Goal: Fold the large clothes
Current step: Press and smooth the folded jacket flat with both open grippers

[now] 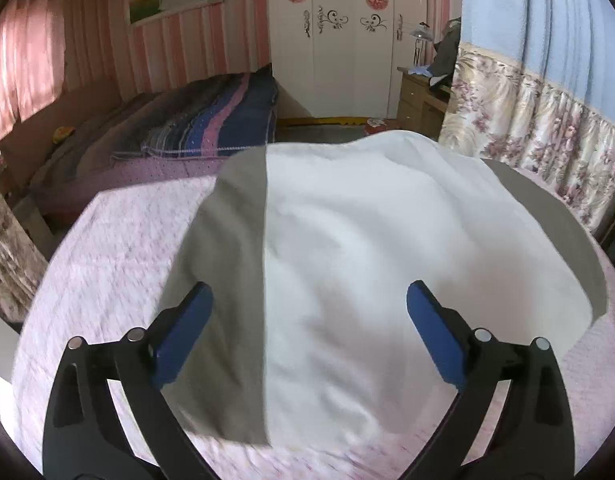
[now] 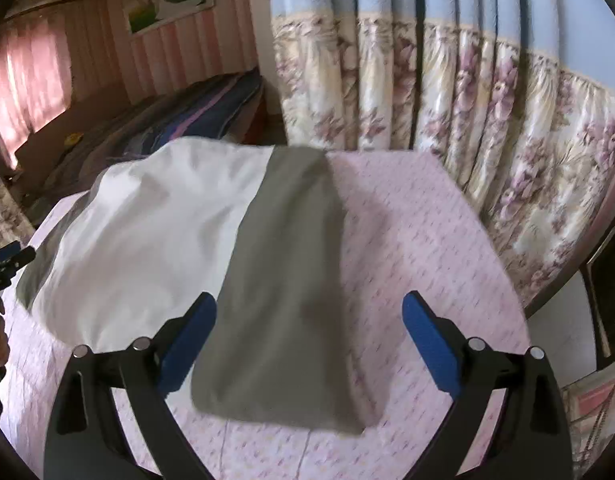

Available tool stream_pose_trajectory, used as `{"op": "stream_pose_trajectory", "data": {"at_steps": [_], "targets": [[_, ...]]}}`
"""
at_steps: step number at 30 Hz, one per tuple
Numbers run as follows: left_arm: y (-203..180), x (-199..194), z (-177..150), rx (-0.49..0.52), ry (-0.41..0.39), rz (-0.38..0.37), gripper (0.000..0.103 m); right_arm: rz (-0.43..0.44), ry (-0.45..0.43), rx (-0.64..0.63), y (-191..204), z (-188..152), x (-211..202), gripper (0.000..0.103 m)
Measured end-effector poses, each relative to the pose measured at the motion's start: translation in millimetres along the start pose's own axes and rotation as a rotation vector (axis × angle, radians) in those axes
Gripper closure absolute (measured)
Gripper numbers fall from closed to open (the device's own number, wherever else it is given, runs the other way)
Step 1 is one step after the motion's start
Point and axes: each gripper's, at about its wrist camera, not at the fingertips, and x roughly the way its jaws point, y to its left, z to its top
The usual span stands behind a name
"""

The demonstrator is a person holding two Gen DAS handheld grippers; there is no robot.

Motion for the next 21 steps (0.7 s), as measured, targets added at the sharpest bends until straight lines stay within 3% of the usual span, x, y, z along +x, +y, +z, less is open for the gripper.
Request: {"op": "stream_pose_trajectory", "data": {"at_steps": [7, 11, 21], "targets": [[-20, -11, -17, 0.021, -0.007, -0.01, 0.004, 0.014, 0.044, 0.015, 3, -21, 19, 0.009], [-30, -12, -4, 0.046, -0.031, -0.003, 0.003, 0.006, 0.044, 0.032, 4, -14, 30, 0.009], [-60, 23, 23, 0.022, 0.013, -0.012, 0.003, -0.017, 0.097, 0.042, 7, 7, 71, 0.009]]}}
